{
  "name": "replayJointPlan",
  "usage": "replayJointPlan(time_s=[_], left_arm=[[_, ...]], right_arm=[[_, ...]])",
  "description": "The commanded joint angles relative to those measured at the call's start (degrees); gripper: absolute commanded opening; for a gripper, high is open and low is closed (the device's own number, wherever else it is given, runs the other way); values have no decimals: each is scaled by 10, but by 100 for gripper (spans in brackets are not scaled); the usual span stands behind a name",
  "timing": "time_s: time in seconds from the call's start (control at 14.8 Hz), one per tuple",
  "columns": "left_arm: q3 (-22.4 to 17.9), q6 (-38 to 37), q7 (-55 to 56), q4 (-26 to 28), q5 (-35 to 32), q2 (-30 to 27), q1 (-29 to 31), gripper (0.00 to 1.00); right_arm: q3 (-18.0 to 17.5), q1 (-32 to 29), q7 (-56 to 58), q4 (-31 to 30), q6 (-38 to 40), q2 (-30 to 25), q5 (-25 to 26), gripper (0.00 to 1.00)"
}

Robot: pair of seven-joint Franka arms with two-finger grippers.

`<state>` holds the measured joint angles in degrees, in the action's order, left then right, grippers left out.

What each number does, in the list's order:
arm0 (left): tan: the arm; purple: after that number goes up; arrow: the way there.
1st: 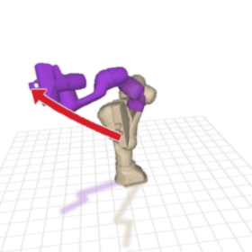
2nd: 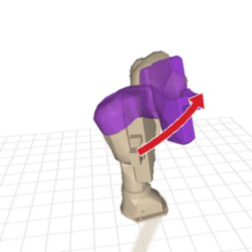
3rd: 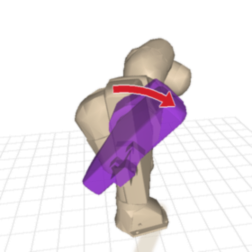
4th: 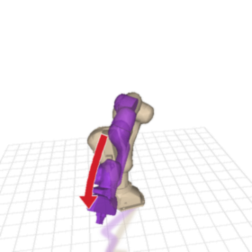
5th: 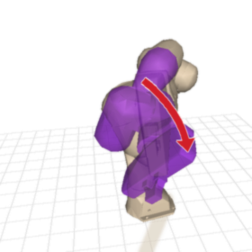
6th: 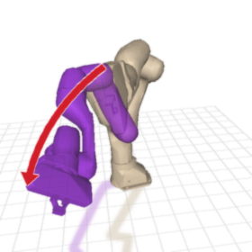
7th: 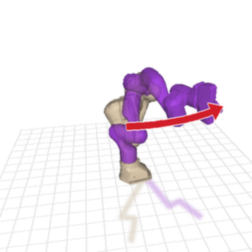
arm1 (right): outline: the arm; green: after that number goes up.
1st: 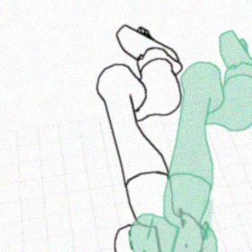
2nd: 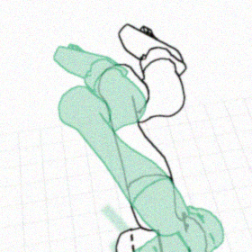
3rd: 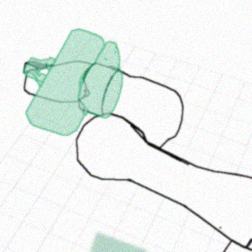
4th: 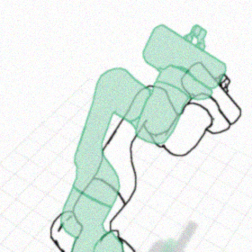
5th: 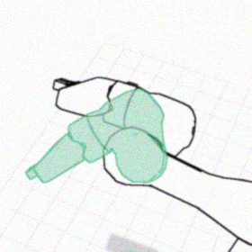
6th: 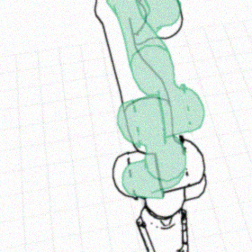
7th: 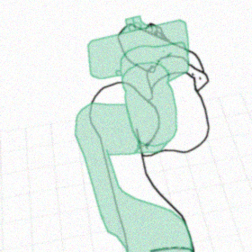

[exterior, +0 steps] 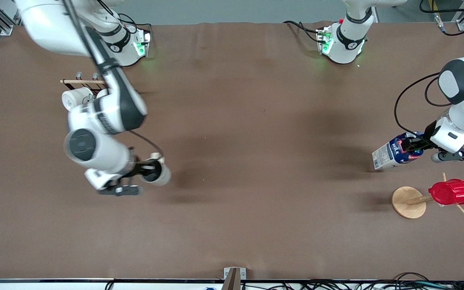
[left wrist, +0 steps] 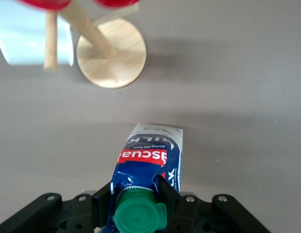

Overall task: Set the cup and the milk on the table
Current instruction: 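Lift the mug with the right gripper while the left gripper lifts the carton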

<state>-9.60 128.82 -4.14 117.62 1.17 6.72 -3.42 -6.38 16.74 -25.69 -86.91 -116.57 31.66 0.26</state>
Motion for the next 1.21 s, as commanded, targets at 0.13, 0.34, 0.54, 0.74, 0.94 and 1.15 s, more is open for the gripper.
replayJointPlan(time_s=[0.13, 0.34, 0.54, 0.74, 0.94, 1.15], left_arm=[[34, -45, -5, -58, -4, 3, -5, 0], [78, -50, 0, -64, -19, 5, -8, 0], [123, -50, 9, -64, -20, 5, -9, 0], [168, -50, 80, -79, -24, 21, -9, 0], [218, -52, 165, -104, -50, 50, -9, 0], [264, -62, 220, -140, -55, 85, -9, 0]], right_arm=[[3, 107, -106, 54, -24, 59, 8, 0], [3, 158, -167, 53, -38, 67, 41, 0], [3, 181, -217, 53, -87, 91, 62, 1], [2, 189, -227, 52, -112, 104, 56, 3], [-3, 211, -262, 52, -125, 121, 62, 5], [-3, 213, -263, 50, -149, 133, 62, 17]])
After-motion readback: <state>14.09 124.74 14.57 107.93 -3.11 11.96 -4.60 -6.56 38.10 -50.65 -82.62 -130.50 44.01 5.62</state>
